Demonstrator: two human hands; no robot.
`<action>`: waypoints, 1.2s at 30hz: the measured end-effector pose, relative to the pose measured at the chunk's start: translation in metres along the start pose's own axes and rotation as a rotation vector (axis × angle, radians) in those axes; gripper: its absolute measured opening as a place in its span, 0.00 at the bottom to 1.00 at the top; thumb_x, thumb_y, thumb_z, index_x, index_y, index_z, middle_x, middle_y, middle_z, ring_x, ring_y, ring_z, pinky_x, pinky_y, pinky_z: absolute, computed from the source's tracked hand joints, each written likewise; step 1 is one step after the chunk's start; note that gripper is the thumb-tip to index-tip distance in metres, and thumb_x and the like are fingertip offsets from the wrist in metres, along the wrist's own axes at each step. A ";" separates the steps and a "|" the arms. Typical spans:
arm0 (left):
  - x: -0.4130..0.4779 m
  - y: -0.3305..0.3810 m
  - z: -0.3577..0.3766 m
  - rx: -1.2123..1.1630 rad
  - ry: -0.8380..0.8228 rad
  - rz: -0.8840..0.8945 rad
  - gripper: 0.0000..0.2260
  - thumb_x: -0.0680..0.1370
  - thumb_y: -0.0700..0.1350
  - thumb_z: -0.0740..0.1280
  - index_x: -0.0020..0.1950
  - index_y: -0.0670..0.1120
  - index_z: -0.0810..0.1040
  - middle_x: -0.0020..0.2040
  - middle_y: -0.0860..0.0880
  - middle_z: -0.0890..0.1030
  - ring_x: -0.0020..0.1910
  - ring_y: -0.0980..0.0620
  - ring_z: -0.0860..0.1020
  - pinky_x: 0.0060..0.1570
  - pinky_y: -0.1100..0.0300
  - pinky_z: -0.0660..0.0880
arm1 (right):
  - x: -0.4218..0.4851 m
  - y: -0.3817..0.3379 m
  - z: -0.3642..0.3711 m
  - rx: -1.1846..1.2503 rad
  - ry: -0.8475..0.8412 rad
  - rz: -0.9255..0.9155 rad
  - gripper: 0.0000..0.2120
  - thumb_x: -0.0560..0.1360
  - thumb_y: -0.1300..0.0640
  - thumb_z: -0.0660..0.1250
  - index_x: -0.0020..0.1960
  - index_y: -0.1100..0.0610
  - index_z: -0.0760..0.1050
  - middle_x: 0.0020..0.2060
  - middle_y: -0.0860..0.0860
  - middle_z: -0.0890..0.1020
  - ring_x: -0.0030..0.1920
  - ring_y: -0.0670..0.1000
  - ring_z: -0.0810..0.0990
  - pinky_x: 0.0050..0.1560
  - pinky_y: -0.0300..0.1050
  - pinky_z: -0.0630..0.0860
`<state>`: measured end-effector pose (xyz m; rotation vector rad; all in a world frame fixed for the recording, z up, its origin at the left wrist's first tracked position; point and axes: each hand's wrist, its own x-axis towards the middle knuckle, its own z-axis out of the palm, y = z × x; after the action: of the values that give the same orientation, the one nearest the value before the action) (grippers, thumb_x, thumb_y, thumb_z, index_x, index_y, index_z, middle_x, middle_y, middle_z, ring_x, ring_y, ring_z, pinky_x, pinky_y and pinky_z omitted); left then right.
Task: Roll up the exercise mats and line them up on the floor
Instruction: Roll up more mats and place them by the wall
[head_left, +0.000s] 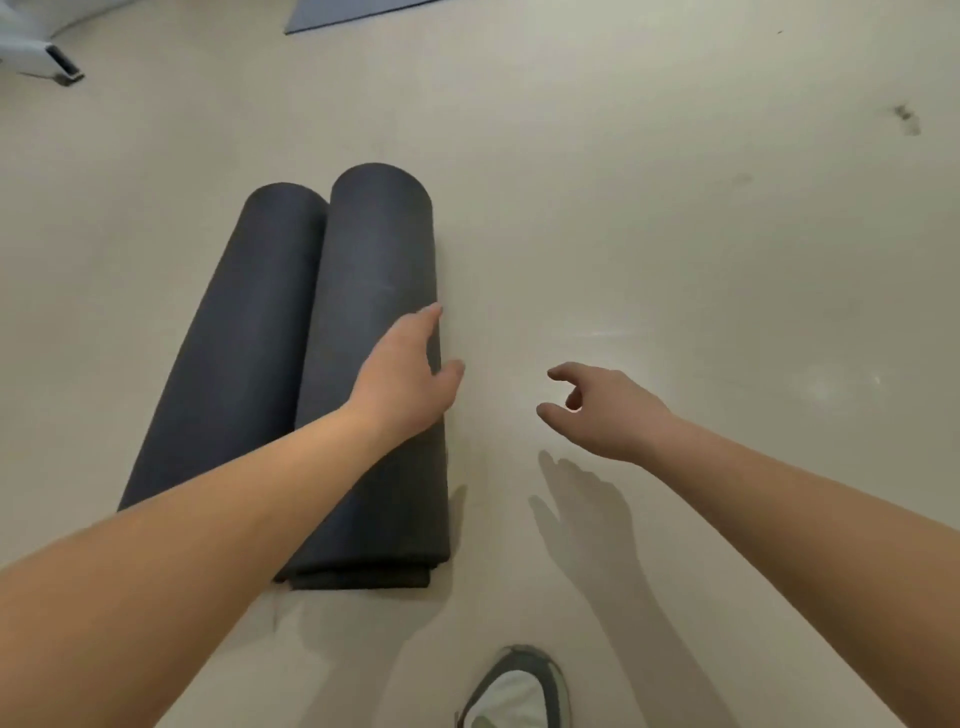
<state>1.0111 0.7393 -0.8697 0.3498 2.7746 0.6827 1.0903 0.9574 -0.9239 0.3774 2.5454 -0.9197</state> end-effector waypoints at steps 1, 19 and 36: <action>0.001 -0.014 -0.013 0.049 0.061 -0.038 0.33 0.82 0.50 0.70 0.85 0.51 0.60 0.82 0.52 0.66 0.80 0.48 0.65 0.77 0.48 0.65 | 0.003 0.000 0.006 0.053 0.001 -0.021 0.27 0.79 0.38 0.65 0.77 0.42 0.67 0.60 0.44 0.80 0.61 0.49 0.79 0.63 0.52 0.76; -0.018 -0.036 -0.008 -0.300 -0.050 -0.400 0.39 0.75 0.61 0.77 0.81 0.51 0.66 0.73 0.50 0.75 0.72 0.43 0.75 0.66 0.48 0.74 | -0.001 -0.020 0.026 0.596 -0.088 -0.029 0.41 0.71 0.33 0.75 0.79 0.41 0.64 0.65 0.41 0.73 0.65 0.48 0.76 0.66 0.51 0.77; -0.005 0.066 0.092 -0.250 -0.189 -0.100 0.53 0.58 0.71 0.80 0.78 0.59 0.63 0.70 0.51 0.71 0.68 0.45 0.74 0.66 0.42 0.77 | -0.060 0.073 0.000 0.920 -0.022 0.340 0.41 0.74 0.35 0.74 0.79 0.35 0.55 0.66 0.50 0.78 0.64 0.55 0.79 0.61 0.64 0.81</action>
<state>1.0554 0.8336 -0.9157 0.2096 2.4748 0.9090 1.1707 1.0052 -0.9358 0.9997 1.7909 -1.8680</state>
